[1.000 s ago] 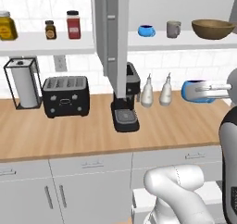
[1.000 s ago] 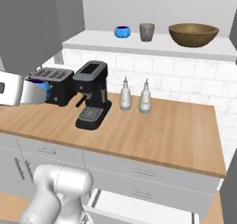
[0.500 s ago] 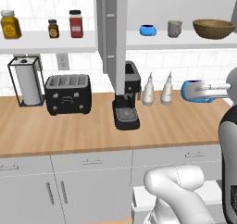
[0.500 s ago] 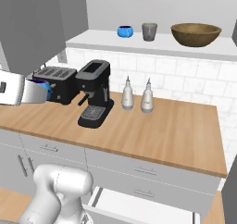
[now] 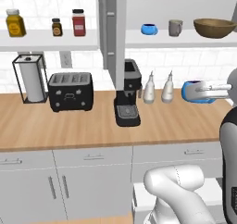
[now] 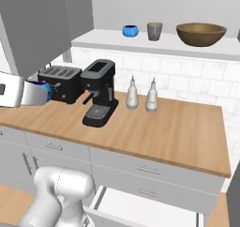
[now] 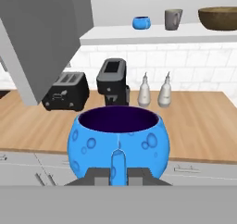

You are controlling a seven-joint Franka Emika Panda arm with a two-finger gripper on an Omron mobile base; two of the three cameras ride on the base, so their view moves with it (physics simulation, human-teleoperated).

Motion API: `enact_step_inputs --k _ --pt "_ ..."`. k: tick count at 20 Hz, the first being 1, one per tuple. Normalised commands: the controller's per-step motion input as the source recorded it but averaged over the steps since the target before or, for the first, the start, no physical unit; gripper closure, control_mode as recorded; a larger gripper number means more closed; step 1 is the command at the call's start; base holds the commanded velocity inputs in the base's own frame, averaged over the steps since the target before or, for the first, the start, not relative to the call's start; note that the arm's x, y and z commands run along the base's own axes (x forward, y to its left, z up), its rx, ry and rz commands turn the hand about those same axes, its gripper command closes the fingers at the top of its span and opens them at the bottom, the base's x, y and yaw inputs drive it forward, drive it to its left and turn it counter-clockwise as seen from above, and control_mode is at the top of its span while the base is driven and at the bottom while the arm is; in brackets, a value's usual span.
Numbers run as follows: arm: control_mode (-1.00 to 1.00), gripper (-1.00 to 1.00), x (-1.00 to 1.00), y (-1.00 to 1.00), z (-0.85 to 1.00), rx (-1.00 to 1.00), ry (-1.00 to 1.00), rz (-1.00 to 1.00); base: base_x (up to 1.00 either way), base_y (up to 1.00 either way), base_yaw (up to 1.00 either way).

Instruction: Gather all objects into one cabinet and sort the glasses and bowls to opposite sides.

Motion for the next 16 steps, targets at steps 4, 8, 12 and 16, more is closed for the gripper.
enact_step_inputs --k 4,8,12,16 --pt "1.0 1.0 0.0 0.0 0.0 0.0 0.0 0.0 0.15 0.18 0.02" --pt "1.0 1.0 0.0 0.0 0.0 0.0 0.0 0.0 -0.04 0.6 0.0" --pt "1.0 1.0 0.0 0.0 0.0 0.0 0.0 0.0 -0.43 0.24 0.0" --pt "1.0 1.0 0.0 0.0 0.0 0.0 0.0 0.0 -0.65 -0.77 -0.03"
